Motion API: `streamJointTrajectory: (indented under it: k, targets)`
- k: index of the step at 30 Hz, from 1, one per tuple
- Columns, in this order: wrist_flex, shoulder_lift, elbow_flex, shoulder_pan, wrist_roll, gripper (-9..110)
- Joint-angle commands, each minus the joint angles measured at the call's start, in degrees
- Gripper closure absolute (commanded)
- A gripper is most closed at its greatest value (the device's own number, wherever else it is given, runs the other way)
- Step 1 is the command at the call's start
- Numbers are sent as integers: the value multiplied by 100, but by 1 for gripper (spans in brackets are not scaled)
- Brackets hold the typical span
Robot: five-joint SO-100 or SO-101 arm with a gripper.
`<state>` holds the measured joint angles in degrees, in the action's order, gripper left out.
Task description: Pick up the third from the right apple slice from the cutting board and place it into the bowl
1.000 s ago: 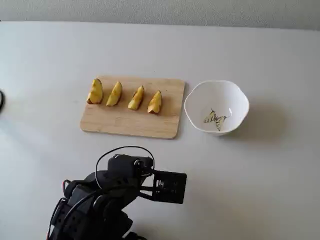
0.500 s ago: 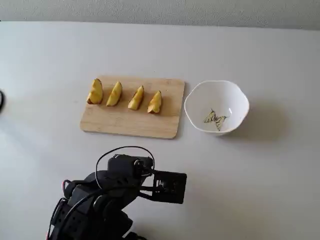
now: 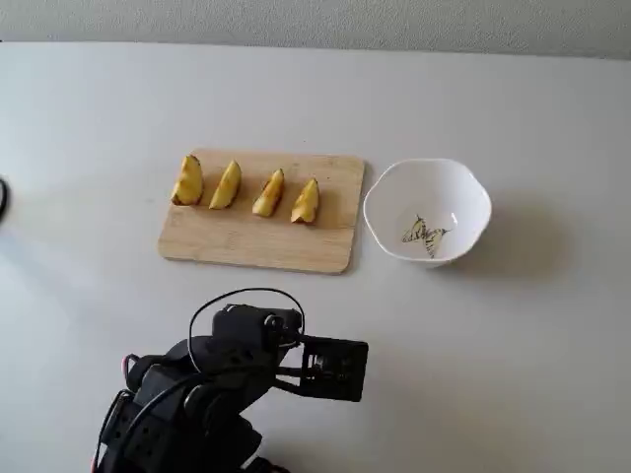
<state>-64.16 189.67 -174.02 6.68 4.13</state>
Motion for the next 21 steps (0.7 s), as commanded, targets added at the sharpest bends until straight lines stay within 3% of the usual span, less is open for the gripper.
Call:
streamJointTrajectory:
  k: [1,11,12,14,17,21]
  targets:
    - [97,62,0,9,-9,101]
    - [483,79,-88,-896,703,101]
    - [562,79,-88,-958,976,101]
    - [387,79,141,-1178,2522,101]
    - [-316,44,747,-1749,3190,97]
    - [-431,-2241,2443,-2654,3349,92]
